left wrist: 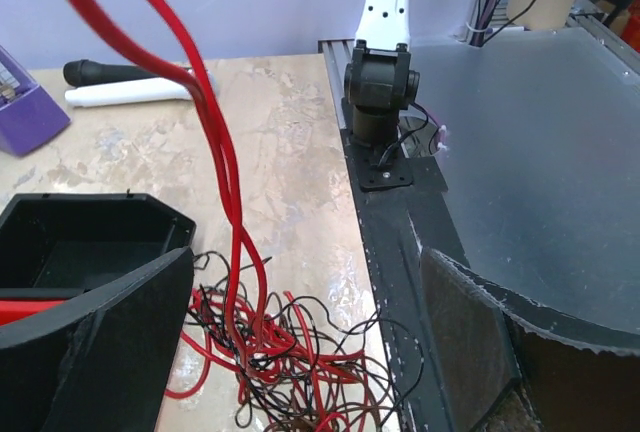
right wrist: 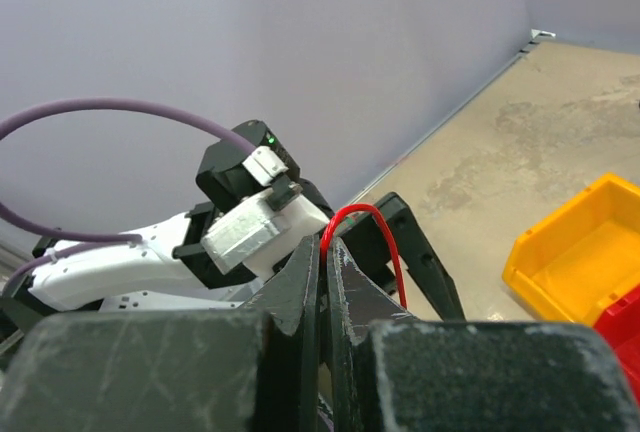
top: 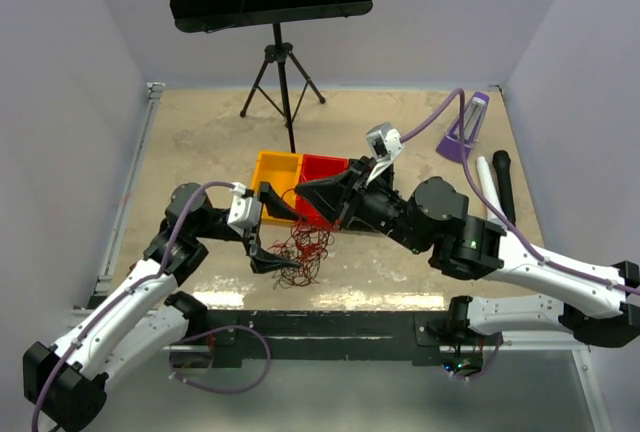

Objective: Untangle the cables
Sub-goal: Untie the cable, then place the cable in the bin.

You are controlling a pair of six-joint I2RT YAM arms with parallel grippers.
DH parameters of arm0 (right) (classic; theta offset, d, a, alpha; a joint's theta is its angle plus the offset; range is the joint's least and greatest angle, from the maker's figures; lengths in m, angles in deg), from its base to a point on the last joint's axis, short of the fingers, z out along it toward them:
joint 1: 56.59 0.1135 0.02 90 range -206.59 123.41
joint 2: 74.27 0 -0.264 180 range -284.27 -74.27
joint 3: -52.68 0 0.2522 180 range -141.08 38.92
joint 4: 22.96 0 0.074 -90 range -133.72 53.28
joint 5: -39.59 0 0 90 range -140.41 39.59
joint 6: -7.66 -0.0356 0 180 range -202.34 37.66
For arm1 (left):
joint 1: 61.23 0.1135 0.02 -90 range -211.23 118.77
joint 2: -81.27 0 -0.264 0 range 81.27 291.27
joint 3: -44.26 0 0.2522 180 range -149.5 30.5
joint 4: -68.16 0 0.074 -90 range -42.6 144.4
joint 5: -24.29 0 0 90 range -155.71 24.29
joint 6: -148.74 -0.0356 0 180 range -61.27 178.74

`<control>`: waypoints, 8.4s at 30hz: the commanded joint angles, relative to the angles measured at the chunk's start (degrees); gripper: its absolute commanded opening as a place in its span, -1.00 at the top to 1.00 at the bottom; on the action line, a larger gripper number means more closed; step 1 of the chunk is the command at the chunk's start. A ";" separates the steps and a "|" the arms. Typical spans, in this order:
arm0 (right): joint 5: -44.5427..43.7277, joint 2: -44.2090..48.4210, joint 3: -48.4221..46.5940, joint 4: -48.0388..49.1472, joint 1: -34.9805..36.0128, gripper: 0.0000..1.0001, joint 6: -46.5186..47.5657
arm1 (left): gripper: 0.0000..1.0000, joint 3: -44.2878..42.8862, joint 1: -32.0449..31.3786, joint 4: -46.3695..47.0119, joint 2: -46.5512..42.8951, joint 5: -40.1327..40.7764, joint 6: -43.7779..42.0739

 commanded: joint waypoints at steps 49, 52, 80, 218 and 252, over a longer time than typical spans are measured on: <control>-1.39 -1.07 -21.10 -2.15 0.22 1.00 7.31 | -0.21 8.98 -1.02 0.54 3.43 9.43 -16.69; -2.80 -0.81 -19.44 -3.12 0.22 1.00 6.96 | -1.00 5.21 -0.50 -3.48 2.11 13.56 -15.80; 3.44 -3.97 -12.13 2.15 0.22 1.00 2.04 | -1.00 -1.31 -0.50 27.79 2.10 8.56 26.47; -4.12 -1.07 10.27 1.53 0.22 -0.43 6.43 | 1.00 -7.90 2.49 17.68 -4.13 17.53 10.03; -9.83 0.34 -11.95 -9.19 0.22 1.00 12.84 | -1.00 6.85 3.37 14.60 -4.22 14.28 6.00</control>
